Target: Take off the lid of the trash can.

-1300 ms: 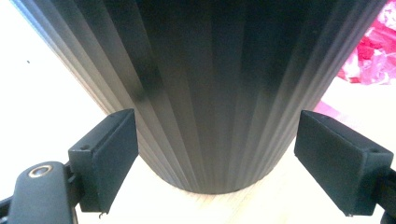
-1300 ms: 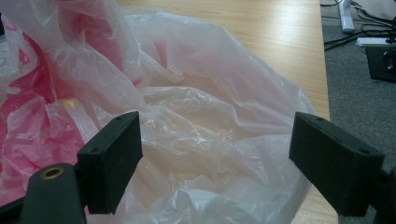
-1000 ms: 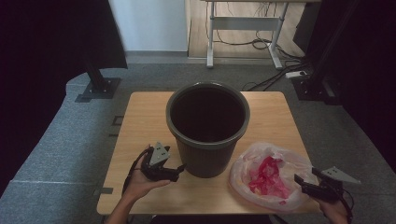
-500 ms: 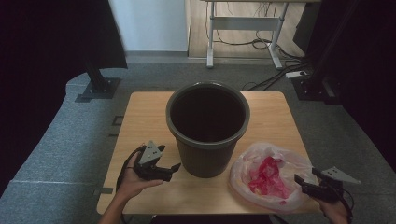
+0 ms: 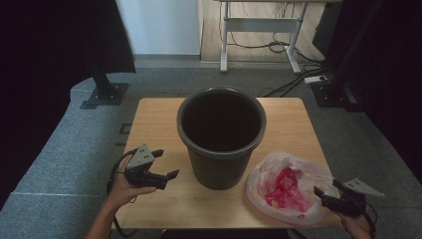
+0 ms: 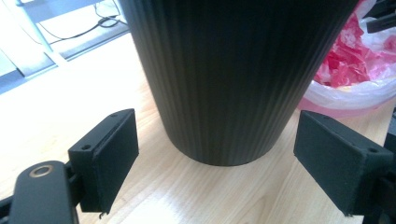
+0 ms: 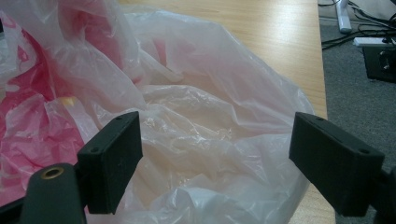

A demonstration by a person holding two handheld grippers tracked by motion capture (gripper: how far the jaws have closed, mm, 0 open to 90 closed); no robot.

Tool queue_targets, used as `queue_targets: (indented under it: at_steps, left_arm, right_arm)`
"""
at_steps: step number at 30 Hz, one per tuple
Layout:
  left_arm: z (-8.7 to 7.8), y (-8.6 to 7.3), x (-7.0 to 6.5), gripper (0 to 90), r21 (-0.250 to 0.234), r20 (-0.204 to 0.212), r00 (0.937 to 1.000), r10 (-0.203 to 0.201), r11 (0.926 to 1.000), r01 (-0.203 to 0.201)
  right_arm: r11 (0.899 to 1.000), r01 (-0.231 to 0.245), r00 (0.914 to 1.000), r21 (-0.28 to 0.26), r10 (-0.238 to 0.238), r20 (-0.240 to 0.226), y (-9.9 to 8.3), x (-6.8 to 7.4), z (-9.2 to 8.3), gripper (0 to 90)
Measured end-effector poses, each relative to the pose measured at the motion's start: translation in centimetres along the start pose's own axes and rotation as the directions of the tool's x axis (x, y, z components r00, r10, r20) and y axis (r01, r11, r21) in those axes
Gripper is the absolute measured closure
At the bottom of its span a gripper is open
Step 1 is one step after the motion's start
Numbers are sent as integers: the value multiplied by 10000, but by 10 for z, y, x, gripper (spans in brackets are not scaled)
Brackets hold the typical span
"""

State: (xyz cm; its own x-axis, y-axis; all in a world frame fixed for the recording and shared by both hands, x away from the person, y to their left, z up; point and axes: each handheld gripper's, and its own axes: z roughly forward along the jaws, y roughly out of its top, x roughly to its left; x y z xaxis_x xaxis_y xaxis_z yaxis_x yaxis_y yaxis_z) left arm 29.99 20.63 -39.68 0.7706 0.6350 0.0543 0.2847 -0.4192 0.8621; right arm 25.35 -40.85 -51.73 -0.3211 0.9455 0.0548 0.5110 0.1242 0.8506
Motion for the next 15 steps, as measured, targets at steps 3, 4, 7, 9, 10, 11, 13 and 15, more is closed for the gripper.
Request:
queue_targets:
  at_steps: [3,4,7,9,10,11,13,15]
  left_arm:
    - [-3,2,2,137,-25,-24,10000,12,10000,-12]
    - [-6,4,4,136,-45,138,9999,26,10000,-25]
    - [-8,9,6,136,5,314,9995,72,10000,-72]
    - [-10,13,9,136,60,478,9988,86,9999,-89]
    - [-10,13,9,135,60,478,9988,86,9999,-89]
    - [-11,18,10,135,143,549,9984,136,9998,-144]
    - [-13,23,12,135,255,595,9980,232,9994,-248]
    - [-13,25,13,134,275,612,9978,260,9992,-277]
  right_arm:
    - [10000,-3,10000,3,3,9,0,0,0,168]
    - [10000,-30,10000,-34,30,6,0,0,-1,167]
    - [10000,-39,10000,-66,39,29,0,-1,-1,168]
    - [10000,-35,10000,-51,35,31,0,-1,-1,168]
    - [10000,-37,10000,-51,38,39,0,-2,-1,167]
    - [10000,-44,10000,-56,44,46,0,-2,-2,167]
    - [10000,-53,10000,-69,53,36,0,-2,-2,168]
    - [10000,-66,10000,-68,66,44,0,-2,-2,167]
